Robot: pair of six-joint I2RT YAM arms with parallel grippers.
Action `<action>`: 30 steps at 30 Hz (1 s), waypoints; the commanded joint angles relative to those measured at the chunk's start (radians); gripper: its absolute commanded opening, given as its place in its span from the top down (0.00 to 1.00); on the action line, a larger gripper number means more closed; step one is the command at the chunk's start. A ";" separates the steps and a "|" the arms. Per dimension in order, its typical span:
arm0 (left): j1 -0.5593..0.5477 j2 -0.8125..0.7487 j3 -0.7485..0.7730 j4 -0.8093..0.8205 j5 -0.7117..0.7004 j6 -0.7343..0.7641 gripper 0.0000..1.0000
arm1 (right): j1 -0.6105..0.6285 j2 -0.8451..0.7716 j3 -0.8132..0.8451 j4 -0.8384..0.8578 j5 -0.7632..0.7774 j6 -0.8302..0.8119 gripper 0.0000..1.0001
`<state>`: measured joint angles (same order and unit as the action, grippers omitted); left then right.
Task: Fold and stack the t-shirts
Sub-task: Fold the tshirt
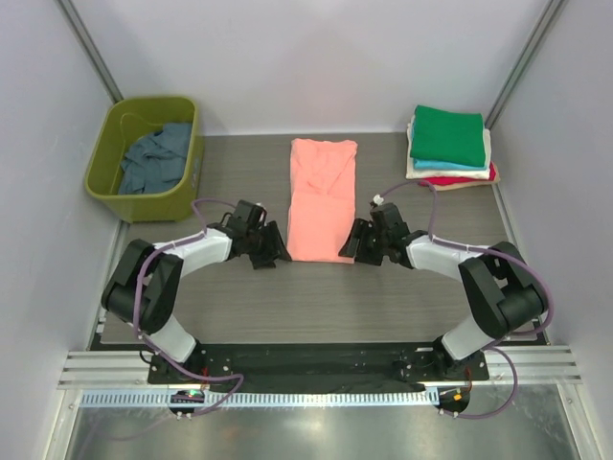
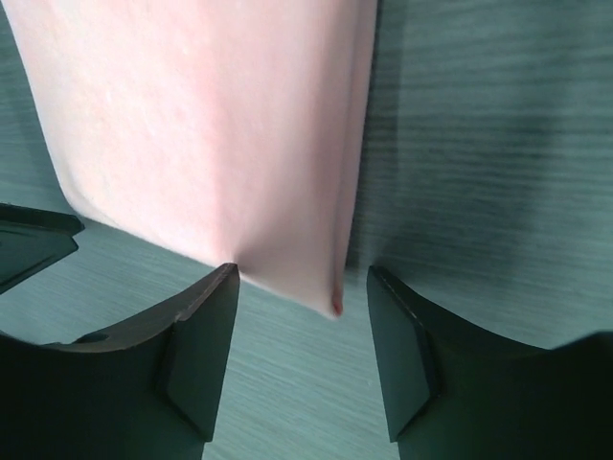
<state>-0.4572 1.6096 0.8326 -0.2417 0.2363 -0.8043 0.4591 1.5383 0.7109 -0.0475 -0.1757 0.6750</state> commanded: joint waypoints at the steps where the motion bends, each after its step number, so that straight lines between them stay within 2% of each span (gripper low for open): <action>1: -0.003 0.033 0.025 0.102 0.026 -0.019 0.45 | 0.004 0.054 0.010 0.021 0.050 -0.008 0.39; 7: -0.005 0.094 0.043 0.130 0.026 -0.032 0.46 | 0.004 0.074 0.009 0.024 0.058 -0.009 0.49; 8: -0.005 0.104 0.043 0.137 0.029 -0.035 0.50 | 0.004 0.074 0.007 0.024 0.056 -0.011 0.51; 10: -0.008 0.124 0.043 0.151 0.032 -0.041 0.54 | 0.004 0.075 0.005 0.023 0.055 -0.012 0.53; 16: -0.012 0.147 0.033 0.182 0.032 -0.052 0.72 | 0.004 0.075 -0.014 0.029 0.056 -0.015 0.65; 20: -0.011 0.167 0.046 0.185 0.034 -0.052 1.00 | 0.004 0.082 -0.018 0.034 0.047 -0.017 0.77; 21: -0.012 0.165 0.046 0.185 0.032 -0.050 1.00 | 0.004 0.082 -0.018 0.034 0.044 -0.018 0.90; 23: -0.015 0.156 0.043 0.185 0.029 -0.049 1.00 | 0.004 0.075 -0.019 0.031 0.036 -0.023 0.98; 30: -0.044 0.008 -0.044 0.133 -0.006 -0.061 1.00 | 0.004 -0.024 -0.045 -0.015 0.013 -0.023 0.99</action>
<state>-0.4801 1.7042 0.8303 -0.0467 0.2733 -0.8650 0.4591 1.5787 0.6949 0.0147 -0.1596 0.6758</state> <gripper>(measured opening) 0.011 0.042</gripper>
